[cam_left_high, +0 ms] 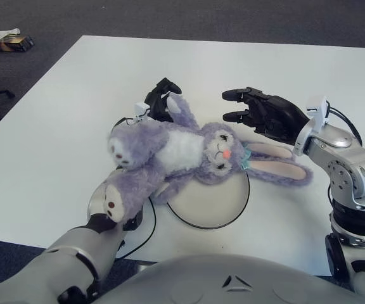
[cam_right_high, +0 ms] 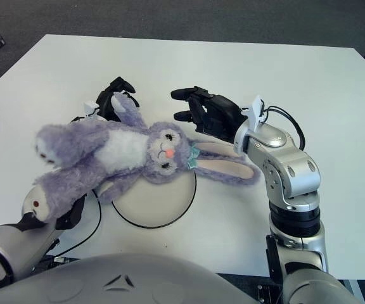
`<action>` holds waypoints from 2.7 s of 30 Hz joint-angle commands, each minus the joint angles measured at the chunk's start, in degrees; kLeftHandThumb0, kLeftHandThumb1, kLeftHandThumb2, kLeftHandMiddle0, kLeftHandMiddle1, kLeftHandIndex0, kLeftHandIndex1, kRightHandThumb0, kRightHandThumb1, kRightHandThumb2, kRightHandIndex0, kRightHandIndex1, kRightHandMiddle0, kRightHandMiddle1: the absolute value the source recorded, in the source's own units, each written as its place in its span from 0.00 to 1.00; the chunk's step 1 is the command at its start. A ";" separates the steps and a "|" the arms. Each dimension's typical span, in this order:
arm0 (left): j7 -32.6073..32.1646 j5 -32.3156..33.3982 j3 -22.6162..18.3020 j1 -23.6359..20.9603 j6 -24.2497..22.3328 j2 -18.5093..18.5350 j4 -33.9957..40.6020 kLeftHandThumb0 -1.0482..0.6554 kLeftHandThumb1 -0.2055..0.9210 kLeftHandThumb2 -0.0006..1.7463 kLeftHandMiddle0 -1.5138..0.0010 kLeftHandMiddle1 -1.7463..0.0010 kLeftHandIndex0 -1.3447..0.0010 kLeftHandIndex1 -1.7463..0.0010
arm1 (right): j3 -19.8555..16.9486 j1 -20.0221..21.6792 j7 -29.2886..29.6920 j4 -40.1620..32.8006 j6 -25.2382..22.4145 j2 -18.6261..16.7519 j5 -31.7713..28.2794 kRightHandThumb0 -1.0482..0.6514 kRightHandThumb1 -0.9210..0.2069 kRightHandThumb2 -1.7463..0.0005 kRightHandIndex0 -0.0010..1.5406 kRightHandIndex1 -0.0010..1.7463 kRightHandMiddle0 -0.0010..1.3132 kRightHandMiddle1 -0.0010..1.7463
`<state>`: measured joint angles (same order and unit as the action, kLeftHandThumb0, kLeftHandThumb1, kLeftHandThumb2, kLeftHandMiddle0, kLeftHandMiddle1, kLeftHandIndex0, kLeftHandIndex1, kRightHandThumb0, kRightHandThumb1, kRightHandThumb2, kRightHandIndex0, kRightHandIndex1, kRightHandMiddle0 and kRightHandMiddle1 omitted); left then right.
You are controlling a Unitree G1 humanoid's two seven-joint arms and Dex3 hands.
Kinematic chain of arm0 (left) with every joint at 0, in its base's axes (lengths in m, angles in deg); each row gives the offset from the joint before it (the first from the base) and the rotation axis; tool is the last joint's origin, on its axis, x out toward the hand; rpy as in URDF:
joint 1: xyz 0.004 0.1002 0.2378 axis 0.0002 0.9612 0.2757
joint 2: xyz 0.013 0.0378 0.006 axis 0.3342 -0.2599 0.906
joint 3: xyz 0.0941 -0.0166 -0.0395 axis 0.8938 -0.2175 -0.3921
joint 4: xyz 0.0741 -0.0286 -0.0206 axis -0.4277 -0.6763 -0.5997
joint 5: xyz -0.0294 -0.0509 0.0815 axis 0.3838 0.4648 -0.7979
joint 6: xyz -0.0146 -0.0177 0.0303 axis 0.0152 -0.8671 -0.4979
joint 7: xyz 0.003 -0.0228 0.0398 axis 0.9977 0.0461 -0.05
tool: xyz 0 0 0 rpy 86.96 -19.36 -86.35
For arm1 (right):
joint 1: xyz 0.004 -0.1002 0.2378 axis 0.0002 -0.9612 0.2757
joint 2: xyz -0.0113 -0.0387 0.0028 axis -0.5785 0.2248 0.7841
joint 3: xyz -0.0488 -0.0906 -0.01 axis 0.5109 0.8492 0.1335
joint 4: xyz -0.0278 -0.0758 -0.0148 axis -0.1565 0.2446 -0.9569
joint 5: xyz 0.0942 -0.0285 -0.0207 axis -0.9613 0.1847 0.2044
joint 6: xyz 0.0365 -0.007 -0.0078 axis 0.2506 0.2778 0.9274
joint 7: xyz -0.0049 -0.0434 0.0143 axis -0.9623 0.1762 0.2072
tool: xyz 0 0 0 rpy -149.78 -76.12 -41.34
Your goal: Put the doll into the plate.
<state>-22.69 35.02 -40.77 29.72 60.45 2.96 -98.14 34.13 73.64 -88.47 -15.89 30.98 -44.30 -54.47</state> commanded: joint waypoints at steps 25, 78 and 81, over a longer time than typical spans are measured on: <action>-0.18 -0.24 0.26 3.38 -1.44 -0.32 -1.87 0.61 0.47 0.76 0.67 0.00 0.64 0.00 | -2.91 2.17 4.30 0.16 -3.21 -0.31 -4.44 0.07 0.00 0.49 0.04 0.36 0.00 0.36; -69.74 -55.05 33.12 0.77 16.85 15.44 -0.09 0.61 0.68 0.56 0.63 0.11 0.84 0.00 | -16.18 4.18 10.16 13.99 10.15 3.03 -1.45 0.12 0.00 0.45 0.11 0.45 0.00 0.53; -69.88 -54.99 34.05 0.50 15.84 15.61 -0.38 0.61 0.70 0.55 0.64 0.12 0.85 0.00 | -16.16 4.01 10.13 14.04 9.90 3.35 -1.60 0.12 0.00 0.45 0.10 0.45 0.00 0.51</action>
<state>-91.73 -19.18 -8.20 28.74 77.77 18.20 -96.90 18.56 77.13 -78.38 -2.31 40.93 -41.77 -55.93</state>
